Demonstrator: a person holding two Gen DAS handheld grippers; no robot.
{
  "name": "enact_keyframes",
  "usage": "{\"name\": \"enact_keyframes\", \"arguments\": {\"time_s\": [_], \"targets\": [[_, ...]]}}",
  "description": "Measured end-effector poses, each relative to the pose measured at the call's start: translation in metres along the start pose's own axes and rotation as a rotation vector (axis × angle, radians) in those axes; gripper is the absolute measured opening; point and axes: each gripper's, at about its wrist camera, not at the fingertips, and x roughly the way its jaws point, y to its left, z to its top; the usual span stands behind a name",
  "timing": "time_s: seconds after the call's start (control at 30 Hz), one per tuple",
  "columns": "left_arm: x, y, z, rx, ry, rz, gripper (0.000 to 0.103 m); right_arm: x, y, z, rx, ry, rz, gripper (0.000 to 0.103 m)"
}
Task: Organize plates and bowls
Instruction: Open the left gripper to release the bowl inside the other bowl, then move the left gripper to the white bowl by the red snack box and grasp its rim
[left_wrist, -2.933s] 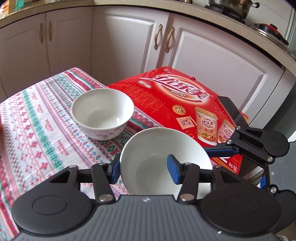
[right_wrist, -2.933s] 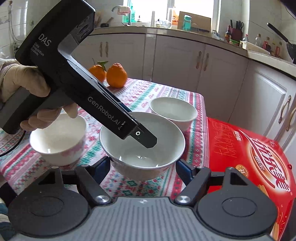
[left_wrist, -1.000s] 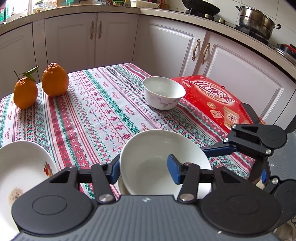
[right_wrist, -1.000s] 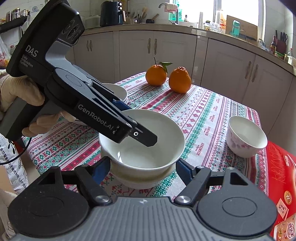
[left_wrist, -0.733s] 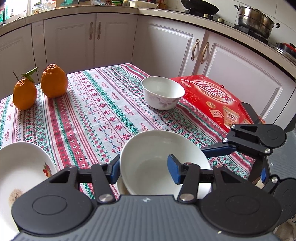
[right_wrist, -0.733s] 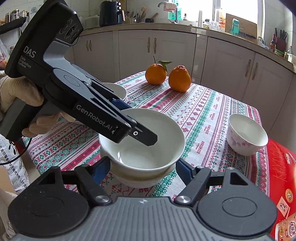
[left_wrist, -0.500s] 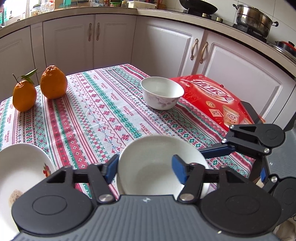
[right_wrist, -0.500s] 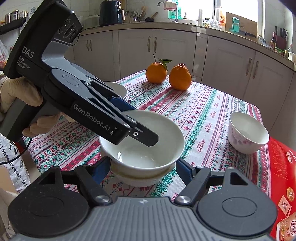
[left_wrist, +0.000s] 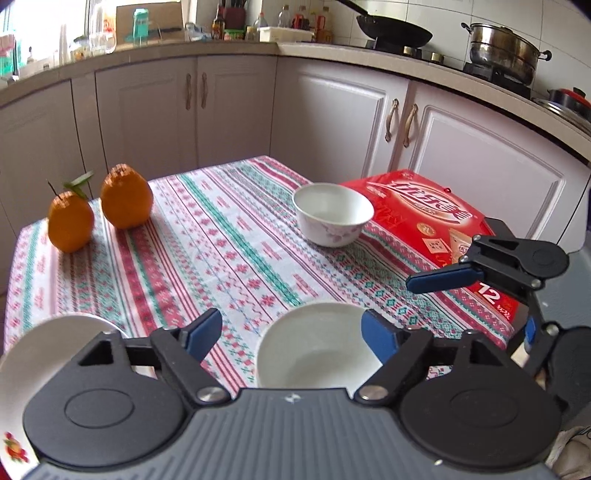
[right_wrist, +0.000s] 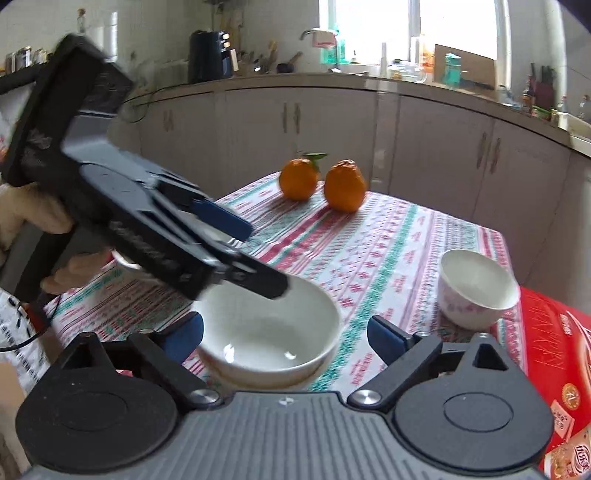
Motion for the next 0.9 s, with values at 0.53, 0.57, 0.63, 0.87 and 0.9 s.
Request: {"name": "enact_keyframes", "arguments": {"time_s": [0.53, 0.57, 0.63, 0.87, 0.9], "targets": [[0.011, -0.011, 0.035, 0.100, 0.001, 0.007, 0.092, -0.008, -0.047, -0.005, 0.074, -0.009, -0.114, 0.103], [0.015, -0.012, 0.039, 0.107, 0.003, 0.002, 0.092, -0.009, -0.053, -0.006, 0.079, -0.008, -0.129, 0.103], [0.023, -0.014, 0.047, 0.125, 0.002, -0.002, 0.092, -0.008, -0.065, -0.007, 0.085, -0.007, -0.164, 0.103], [0.064, -0.022, 0.074, 0.157, 0.038, -0.053, 0.092, 0.002, -0.100, -0.008, 0.096, 0.002, -0.239, 0.103], [0.071, -0.023, 0.079, 0.161, 0.043, -0.060, 0.092, 0.006, -0.105, -0.008, 0.095, 0.008, -0.247, 0.103]]}}
